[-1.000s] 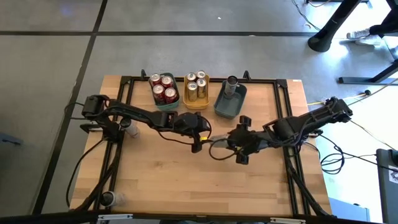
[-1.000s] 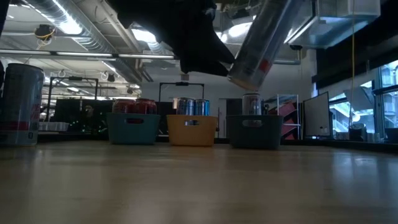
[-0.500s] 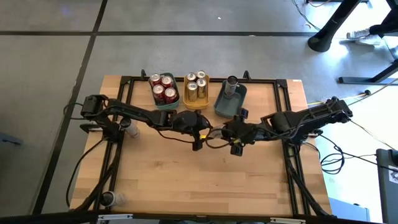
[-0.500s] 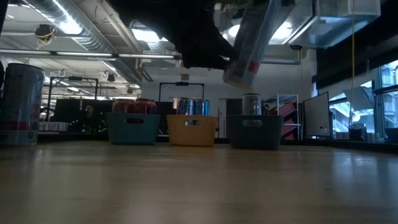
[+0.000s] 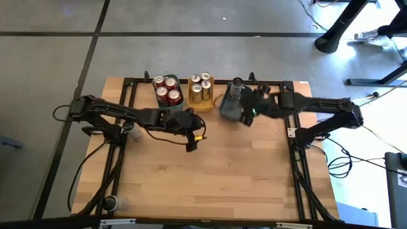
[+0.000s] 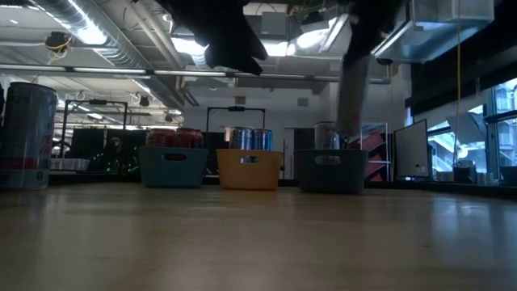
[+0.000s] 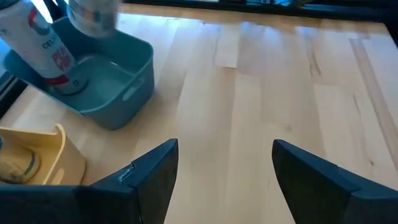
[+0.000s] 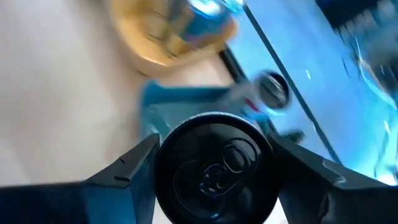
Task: Sort soda cans
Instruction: Put the right white-pink soda can into the blue bin, then put the top white-pink soda can into the blue bin
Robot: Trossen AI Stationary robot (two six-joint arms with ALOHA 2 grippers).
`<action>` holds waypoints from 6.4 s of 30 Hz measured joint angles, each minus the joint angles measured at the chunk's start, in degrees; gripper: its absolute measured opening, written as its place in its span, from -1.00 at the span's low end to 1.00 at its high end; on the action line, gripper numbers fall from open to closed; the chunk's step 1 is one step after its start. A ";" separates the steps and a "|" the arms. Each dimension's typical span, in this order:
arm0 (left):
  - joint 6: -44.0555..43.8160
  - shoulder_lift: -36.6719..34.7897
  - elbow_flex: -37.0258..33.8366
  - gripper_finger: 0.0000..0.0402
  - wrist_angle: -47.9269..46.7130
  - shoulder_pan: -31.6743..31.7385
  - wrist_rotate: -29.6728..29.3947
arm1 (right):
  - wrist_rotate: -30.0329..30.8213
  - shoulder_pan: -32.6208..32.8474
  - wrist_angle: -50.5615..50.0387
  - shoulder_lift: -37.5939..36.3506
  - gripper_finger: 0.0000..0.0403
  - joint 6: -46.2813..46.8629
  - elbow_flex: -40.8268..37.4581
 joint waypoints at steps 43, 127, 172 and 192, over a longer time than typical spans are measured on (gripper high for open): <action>-0.87 0.15 -0.02 0.24 -0.10 0.02 -0.36 | -17.55 -30.16 26.02 7.11 0.40 -11.72 -15.23; -43.99 -13.75 17.44 0.97 -77.09 -15.43 -7.87 | -10.71 8.97 45.26 -4.66 0.61 -2.51 -33.86; -29.01 -35.30 -10.66 0.97 -77.03 8.86 0.50 | -9.80 8.97 48.67 -4.66 0.61 -2.58 -33.86; -28.82 -35.21 -12.72 0.90 -76.46 9.81 4.39 | -9.80 8.97 48.57 -4.66 0.61 -3.28 -33.86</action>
